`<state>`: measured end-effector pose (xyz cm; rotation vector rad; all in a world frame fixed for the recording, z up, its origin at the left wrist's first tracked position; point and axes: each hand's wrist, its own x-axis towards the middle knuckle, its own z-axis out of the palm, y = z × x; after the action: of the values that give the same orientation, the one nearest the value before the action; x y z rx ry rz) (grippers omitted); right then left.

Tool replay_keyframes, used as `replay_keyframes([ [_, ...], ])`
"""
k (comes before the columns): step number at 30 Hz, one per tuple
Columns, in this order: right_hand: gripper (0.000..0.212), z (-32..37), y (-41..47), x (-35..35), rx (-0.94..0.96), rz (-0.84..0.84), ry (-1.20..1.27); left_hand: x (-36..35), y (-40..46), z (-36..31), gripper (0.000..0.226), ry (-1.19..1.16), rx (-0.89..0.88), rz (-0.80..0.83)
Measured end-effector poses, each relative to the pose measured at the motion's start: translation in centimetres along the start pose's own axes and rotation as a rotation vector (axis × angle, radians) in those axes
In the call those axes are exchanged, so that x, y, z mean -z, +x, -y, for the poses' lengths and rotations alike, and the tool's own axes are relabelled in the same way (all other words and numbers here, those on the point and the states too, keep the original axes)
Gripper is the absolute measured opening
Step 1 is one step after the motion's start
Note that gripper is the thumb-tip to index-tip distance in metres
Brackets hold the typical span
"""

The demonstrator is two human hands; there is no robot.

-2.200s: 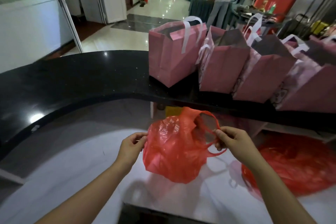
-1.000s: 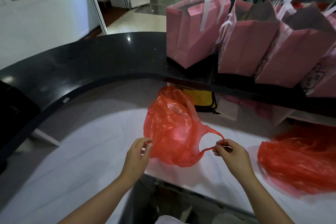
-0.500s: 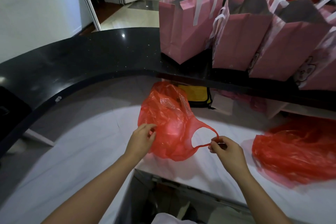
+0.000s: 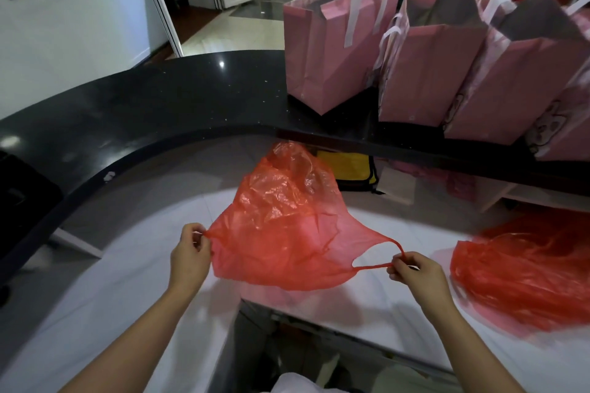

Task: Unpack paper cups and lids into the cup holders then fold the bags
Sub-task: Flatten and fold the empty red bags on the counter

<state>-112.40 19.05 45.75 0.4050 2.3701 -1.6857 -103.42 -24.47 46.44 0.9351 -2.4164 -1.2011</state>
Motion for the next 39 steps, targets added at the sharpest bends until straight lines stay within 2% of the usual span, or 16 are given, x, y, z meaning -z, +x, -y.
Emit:
replay_keyframes([
  [7,0.007,-0.1,1.0,-1.9,0.046,0.083,-0.052,3.1,0.1,2.7,0.032,-0.073,0.059,0.055],
  [15,0.019,-0.1,2.5,-4.3,-0.002,0.149,0.056,3.4,0.3,5.2,0.027,-0.368,0.302,0.042],
  [19,0.021,-0.2,3.0,-4.9,-0.016,0.187,0.097,3.3,0.4,6.3,0.016,-0.486,0.445,0.05],
  [23,0.021,-0.6,3.2,-5.1,0.006,0.214,0.028,3.6,0.6,6.8,0.016,-0.585,0.568,0.119],
  [28,0.018,-0.8,3.5,-4.7,0.13,0.234,-0.157,4.4,1.5,6.9,0.013,-0.775,0.775,0.134],
  [33,0.02,-1.5,4.3,-4.3,0.141,0.223,-0.232,4.8,1.6,7.1,0.011,-0.904,0.948,0.082],
  [36,0.019,-2.8,4.7,-3.7,0.106,0.146,-0.309,5.3,0.8,7.5,0.003,-0.882,0.986,-0.083],
  [39,0.018,-4.4,5.2,-2.8,0.03,0.078,-0.363,5.8,-0.3,8.4,0.01,-0.871,1.006,-0.216],
])
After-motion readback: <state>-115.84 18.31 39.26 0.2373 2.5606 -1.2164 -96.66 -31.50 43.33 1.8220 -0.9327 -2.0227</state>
